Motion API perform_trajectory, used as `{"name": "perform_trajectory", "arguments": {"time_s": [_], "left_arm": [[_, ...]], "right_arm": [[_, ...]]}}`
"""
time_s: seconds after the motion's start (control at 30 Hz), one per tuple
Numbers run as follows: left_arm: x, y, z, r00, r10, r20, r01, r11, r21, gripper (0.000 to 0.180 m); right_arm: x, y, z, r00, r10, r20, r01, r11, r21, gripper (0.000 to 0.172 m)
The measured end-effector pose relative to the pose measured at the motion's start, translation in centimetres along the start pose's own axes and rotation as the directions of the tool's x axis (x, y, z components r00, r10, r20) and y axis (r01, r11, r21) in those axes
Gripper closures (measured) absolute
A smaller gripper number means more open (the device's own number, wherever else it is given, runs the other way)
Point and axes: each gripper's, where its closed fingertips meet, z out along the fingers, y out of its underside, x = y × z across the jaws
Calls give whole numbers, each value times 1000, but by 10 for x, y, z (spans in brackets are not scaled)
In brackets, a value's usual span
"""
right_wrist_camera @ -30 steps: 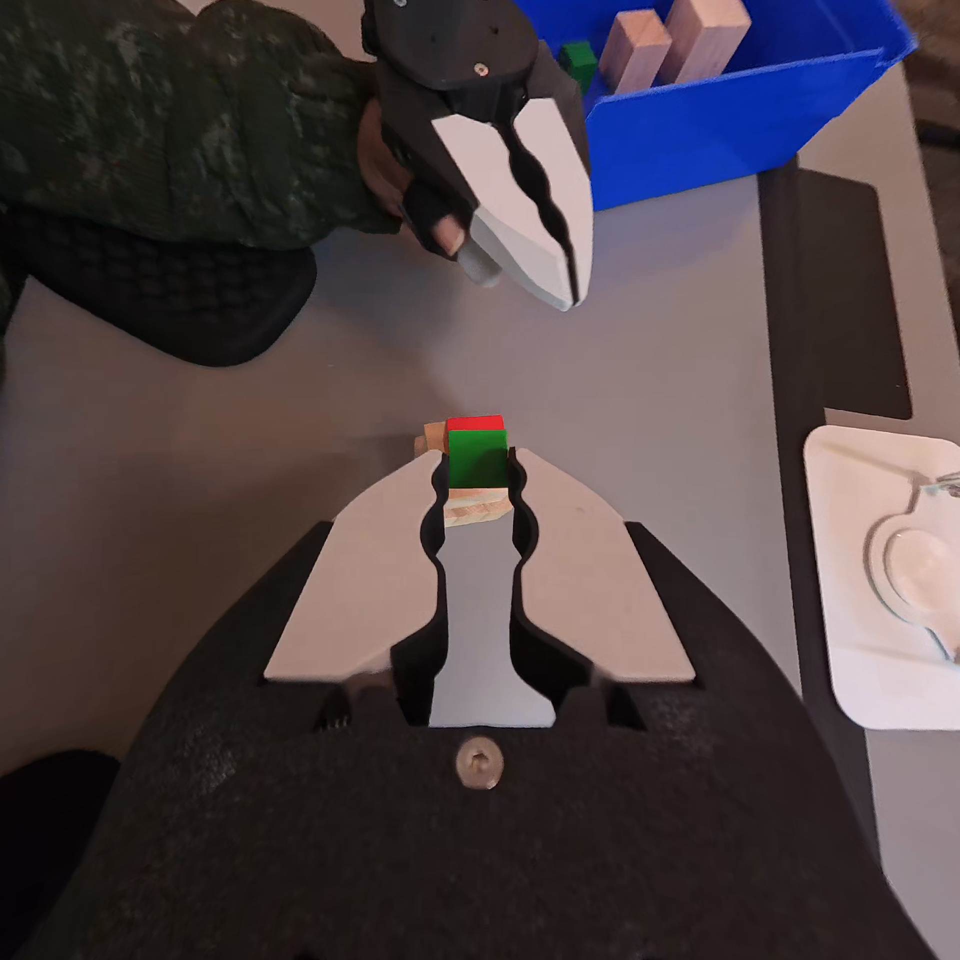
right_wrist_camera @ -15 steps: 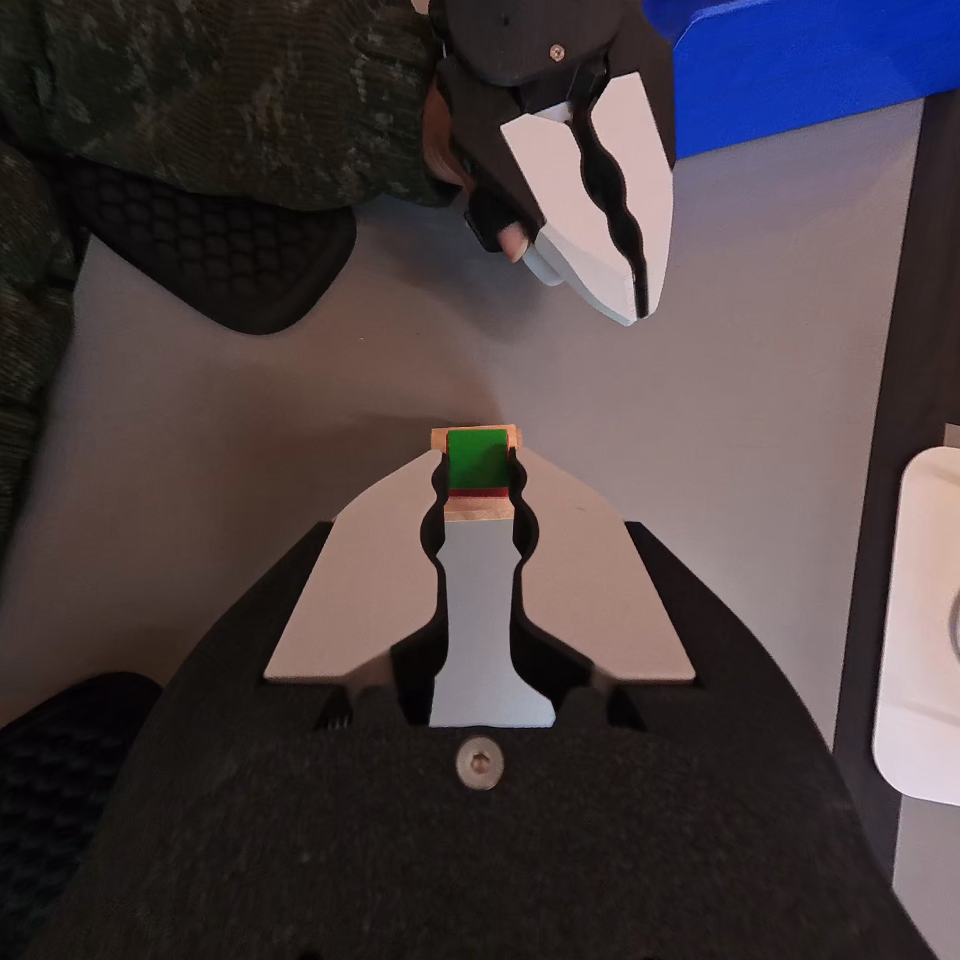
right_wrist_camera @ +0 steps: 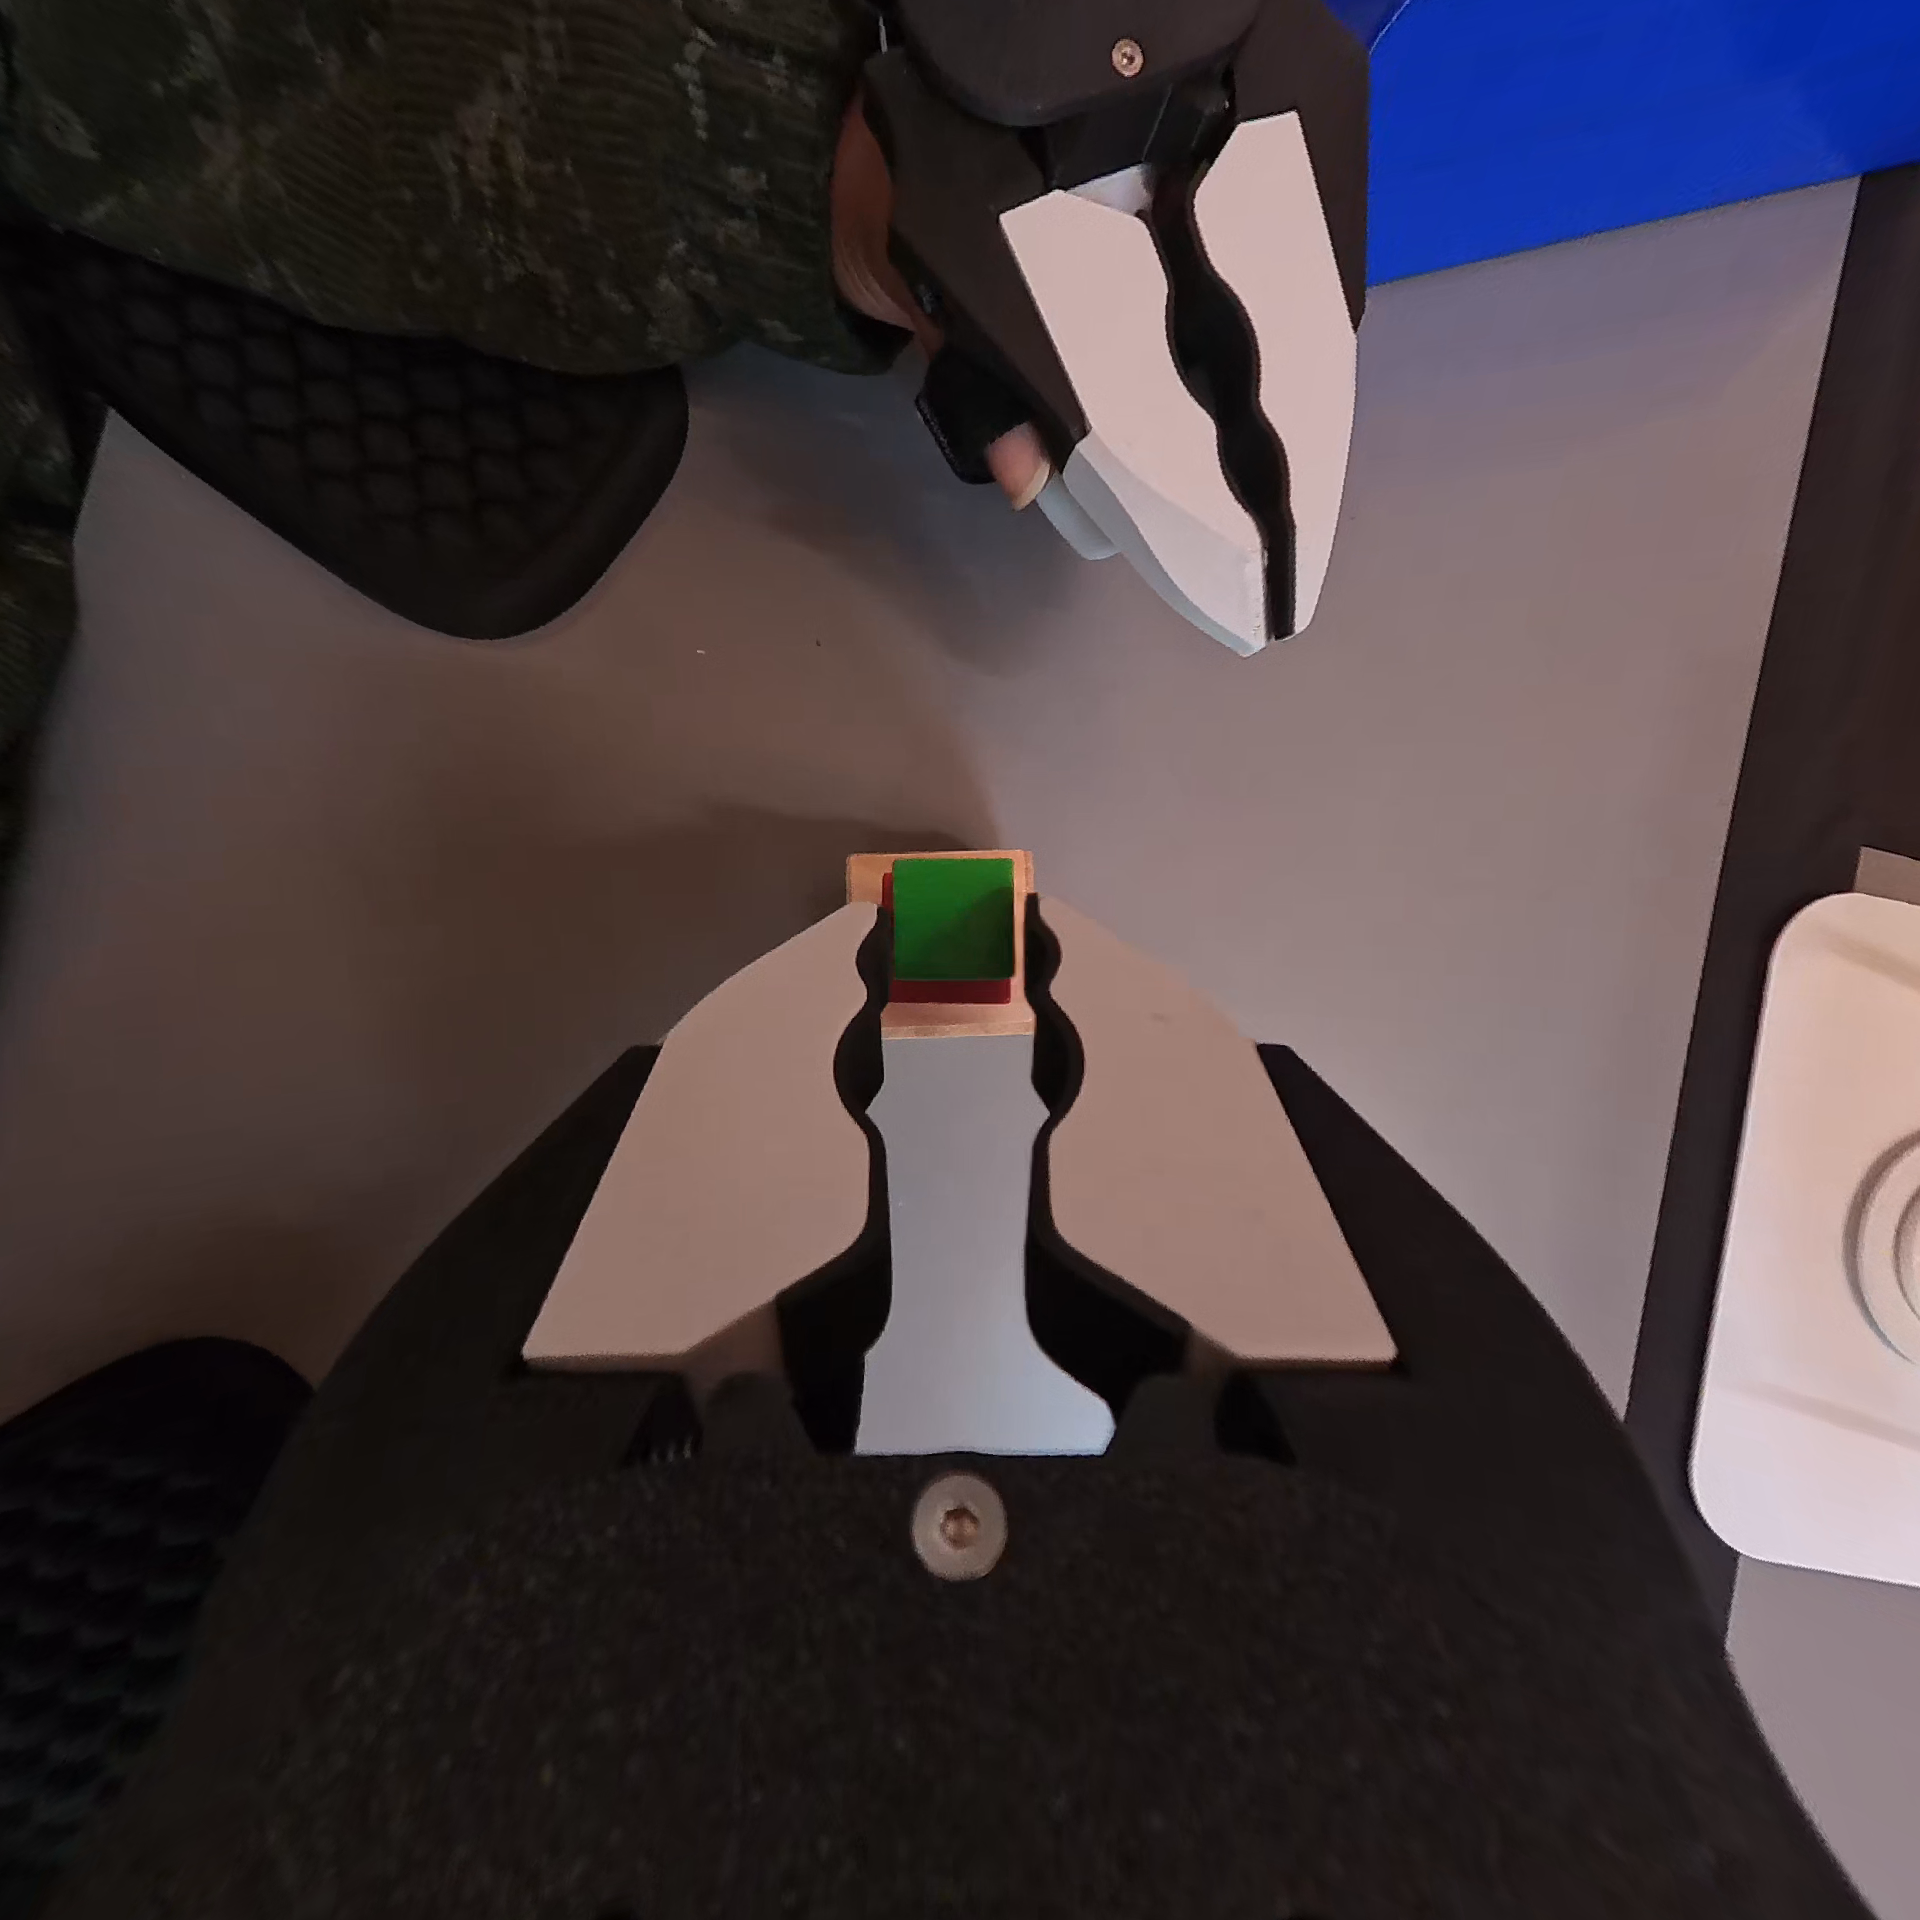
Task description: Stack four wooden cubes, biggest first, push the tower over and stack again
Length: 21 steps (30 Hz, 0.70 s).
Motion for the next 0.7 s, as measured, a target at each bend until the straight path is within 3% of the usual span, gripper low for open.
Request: {"name": "perform_trajectory", "arguments": {"time_s": [0.03, 0.3, 0.7], "left_arm": [[0, 0, 0, 1000, 0, -1, 0, 1000, 0, 177], [1, 1, 1, 1000, 0, -2, 0, 1000, -4, 177], [0, 1, 1, 1000, 3, 4, -3, 1000, -5, 177]], "right_arm": [[1, 0, -1, 1000, 1, -5, -1, 1000, 4, 143], [2, -2, -8, 999, 13, -43, -10, 998, 67, 141], [1, 3, -3, 999, 4, -40, -2, 999, 47, 149]]}}
